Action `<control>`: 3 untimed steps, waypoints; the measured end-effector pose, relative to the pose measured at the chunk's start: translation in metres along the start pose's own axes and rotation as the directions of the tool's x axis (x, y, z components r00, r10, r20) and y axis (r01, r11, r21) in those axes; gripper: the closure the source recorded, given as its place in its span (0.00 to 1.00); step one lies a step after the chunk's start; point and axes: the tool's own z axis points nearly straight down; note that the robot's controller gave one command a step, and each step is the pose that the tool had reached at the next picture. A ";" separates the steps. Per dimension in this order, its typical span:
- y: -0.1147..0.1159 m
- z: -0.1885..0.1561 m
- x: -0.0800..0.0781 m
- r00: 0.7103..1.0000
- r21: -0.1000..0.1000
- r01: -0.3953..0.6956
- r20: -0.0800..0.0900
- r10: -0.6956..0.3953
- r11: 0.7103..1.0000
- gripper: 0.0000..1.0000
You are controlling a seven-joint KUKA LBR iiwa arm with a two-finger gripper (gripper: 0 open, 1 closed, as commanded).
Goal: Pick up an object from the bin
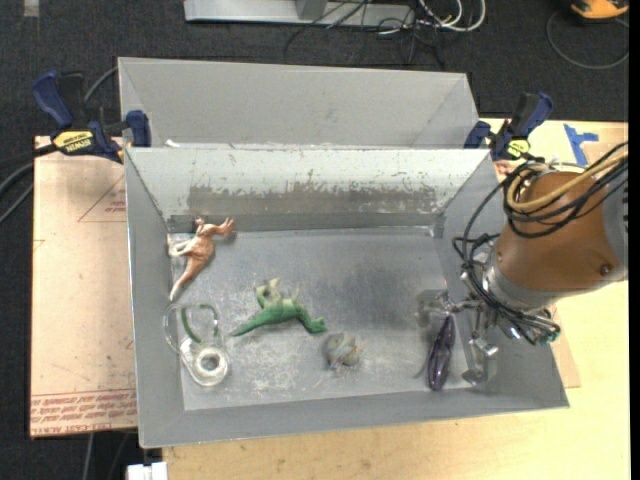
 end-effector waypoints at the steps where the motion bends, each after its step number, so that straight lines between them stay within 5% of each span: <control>1: 0.004 0.027 -0.004 0.999 -0.006 0.034 -0.006 -0.034 0.999 0.00; 2: 0.007 0.031 -0.010 0.957 0.000 0.292 0.002 -0.292 0.957 0.00; 3: 0.005 0.027 -0.005 0.999 -0.007 0.035 -0.005 -0.035 0.999 1.00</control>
Offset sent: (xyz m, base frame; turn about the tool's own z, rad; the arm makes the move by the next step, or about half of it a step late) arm 0.0046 0.0097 -0.0308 -0.2982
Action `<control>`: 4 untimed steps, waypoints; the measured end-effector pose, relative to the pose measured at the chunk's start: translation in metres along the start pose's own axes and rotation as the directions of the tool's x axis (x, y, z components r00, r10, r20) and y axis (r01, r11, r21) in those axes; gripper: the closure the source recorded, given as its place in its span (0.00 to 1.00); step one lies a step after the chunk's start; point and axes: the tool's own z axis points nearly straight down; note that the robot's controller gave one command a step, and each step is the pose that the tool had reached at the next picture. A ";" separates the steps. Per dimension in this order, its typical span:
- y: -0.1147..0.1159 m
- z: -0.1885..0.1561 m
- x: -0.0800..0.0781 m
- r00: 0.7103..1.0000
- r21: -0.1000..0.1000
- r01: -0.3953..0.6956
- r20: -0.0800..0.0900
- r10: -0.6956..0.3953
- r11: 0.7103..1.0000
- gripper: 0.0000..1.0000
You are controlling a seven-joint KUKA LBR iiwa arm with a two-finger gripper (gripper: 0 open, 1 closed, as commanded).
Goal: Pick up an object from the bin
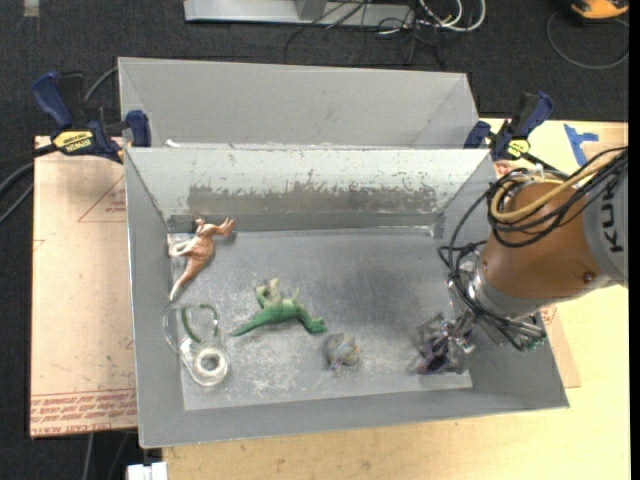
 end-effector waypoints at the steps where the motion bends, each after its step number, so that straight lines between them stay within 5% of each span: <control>1: 0.000 0.000 0.000 1.000 0.000 0.000 0.000 0.000 1.000 1.00; 4: 0.001 -0.029 0.000 1.000 -0.003 -0.001 -0.001 0.001 1.000 1.00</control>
Offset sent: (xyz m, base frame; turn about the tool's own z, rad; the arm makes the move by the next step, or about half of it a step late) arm -0.0001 -0.0001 0.0172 0.0000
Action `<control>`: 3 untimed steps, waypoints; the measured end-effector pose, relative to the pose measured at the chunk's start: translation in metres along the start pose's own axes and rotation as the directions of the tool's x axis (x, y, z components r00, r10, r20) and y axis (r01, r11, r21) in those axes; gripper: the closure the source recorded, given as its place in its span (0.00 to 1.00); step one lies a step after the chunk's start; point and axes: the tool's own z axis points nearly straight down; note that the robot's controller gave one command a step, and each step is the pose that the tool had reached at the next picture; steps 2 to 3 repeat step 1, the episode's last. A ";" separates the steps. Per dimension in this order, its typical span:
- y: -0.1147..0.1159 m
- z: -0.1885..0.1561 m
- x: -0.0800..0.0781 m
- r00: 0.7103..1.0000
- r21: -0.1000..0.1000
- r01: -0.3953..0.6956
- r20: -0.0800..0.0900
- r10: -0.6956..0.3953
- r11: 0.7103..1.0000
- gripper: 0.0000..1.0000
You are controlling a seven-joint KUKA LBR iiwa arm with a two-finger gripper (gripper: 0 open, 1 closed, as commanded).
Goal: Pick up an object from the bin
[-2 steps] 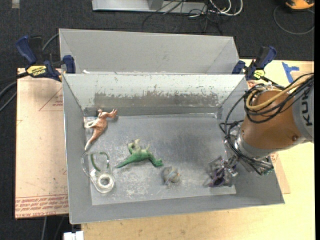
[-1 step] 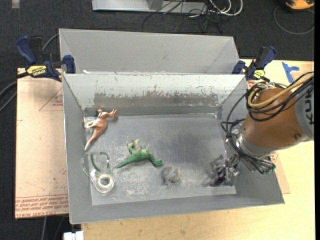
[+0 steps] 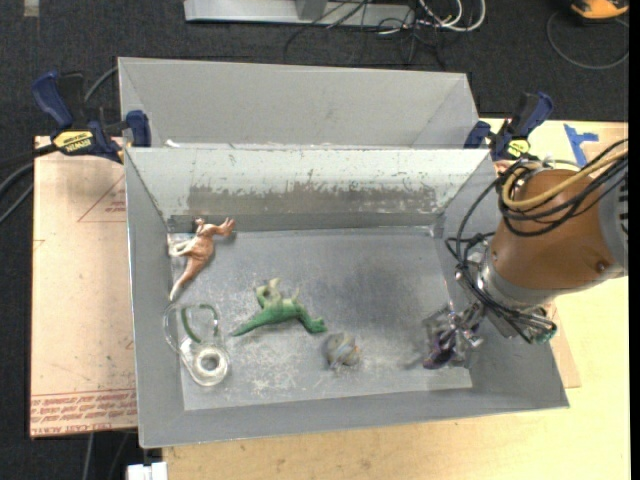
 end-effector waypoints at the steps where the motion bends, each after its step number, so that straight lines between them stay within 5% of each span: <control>1: 0.001 -0.015 0.000 1.000 -0.002 0.000 -0.002 0.000 1.000 1.00; 3: 0.001 -0.015 0.000 1.000 -0.002 0.000 -0.002 0.000 1.000 1.00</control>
Offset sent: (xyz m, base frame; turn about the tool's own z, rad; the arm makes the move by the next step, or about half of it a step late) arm 0.0000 0.0001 0.0018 0.0000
